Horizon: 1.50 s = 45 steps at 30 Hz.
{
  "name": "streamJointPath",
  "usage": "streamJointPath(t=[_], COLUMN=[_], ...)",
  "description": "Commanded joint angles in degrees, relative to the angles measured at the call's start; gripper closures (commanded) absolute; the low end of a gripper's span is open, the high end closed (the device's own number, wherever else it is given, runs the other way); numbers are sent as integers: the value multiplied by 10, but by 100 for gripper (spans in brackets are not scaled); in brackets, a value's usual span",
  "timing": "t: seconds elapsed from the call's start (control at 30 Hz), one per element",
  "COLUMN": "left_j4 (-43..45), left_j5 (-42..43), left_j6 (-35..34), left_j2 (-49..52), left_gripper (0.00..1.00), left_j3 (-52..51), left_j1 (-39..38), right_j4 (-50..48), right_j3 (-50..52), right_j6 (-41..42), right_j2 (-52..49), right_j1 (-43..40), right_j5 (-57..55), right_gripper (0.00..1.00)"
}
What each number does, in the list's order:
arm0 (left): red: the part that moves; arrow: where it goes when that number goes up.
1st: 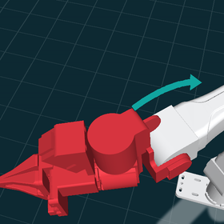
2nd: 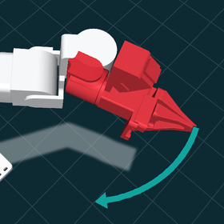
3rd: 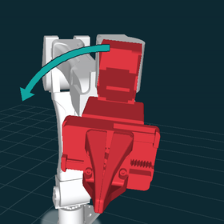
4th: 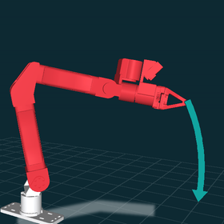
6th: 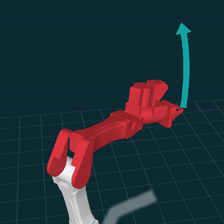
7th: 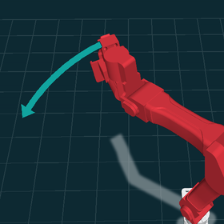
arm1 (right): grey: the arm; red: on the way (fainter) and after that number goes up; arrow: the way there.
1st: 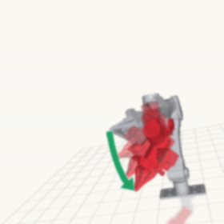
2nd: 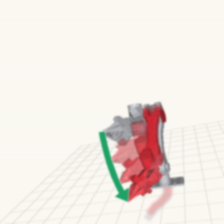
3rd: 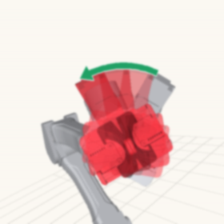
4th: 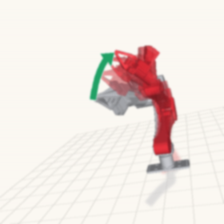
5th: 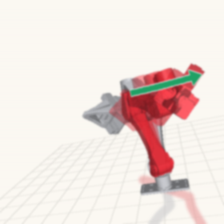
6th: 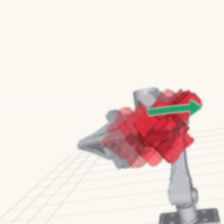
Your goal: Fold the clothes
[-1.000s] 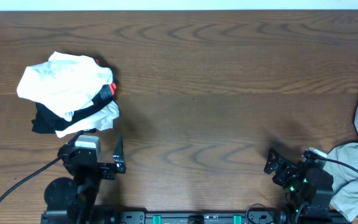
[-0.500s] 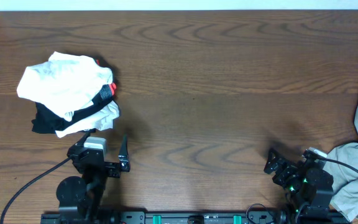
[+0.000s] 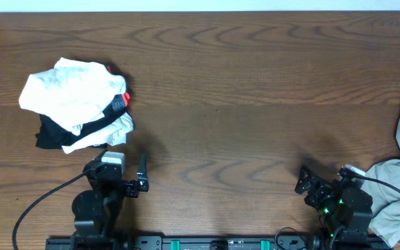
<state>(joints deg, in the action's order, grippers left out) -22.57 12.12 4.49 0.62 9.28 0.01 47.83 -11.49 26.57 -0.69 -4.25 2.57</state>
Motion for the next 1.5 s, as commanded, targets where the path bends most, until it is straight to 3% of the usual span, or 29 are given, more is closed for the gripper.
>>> streamJointPath(t=[0.0, 1.47], left_j4=[11, 11], left_j5=[10, 8], left_j6=[-5, -5], left_j2=[-5, -4], left_gripper=[2, 2], left_j3=[-15, -28], left_j1=[3, 1], right_j4=[-1, -1], right_j3=[5, 5], right_j6=[6, 6], right_j2=[4, 4], right_j1=[6, 6], right_j5=[-2, -2], right_gripper=[1, 1])
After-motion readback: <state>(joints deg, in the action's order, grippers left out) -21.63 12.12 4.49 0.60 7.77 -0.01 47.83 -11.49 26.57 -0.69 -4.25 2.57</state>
